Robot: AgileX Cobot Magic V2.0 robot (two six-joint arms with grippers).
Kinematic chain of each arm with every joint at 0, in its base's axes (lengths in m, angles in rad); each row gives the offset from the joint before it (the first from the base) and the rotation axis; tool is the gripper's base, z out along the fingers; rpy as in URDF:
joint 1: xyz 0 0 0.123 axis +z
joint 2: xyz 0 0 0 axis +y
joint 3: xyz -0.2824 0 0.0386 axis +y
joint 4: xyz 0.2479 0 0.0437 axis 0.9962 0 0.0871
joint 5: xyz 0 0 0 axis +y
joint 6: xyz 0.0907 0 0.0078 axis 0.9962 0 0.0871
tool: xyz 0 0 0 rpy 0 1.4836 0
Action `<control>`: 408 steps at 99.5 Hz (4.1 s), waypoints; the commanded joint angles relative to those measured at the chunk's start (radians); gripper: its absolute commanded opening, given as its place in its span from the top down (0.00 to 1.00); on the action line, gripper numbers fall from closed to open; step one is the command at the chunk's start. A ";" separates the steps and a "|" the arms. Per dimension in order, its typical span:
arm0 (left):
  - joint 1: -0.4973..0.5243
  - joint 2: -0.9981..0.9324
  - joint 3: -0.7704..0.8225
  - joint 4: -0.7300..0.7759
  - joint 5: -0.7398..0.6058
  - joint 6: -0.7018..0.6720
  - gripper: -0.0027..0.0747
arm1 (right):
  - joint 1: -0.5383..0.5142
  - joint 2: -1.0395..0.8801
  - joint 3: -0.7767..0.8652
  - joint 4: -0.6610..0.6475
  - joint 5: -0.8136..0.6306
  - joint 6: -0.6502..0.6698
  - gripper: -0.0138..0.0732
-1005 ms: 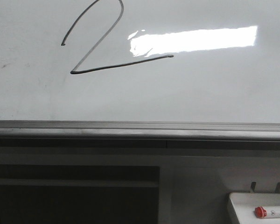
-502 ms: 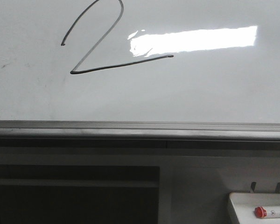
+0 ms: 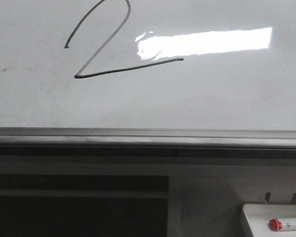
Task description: Write number 2 on whiteboard
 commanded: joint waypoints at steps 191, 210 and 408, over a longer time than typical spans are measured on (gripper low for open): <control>0.373 0.606 0.076 0.785 -0.878 -1.062 0.99 | -0.003 -0.456 0.238 0.193 -0.529 -0.010 0.92; 0.376 0.638 0.076 0.785 -0.880 -1.062 0.99 | -0.003 -0.456 0.242 0.193 -0.531 -0.010 0.92; 0.376 0.032 0.079 0.951 -0.648 -1.062 0.68 | -0.005 -0.494 0.334 0.121 -0.596 -0.010 0.92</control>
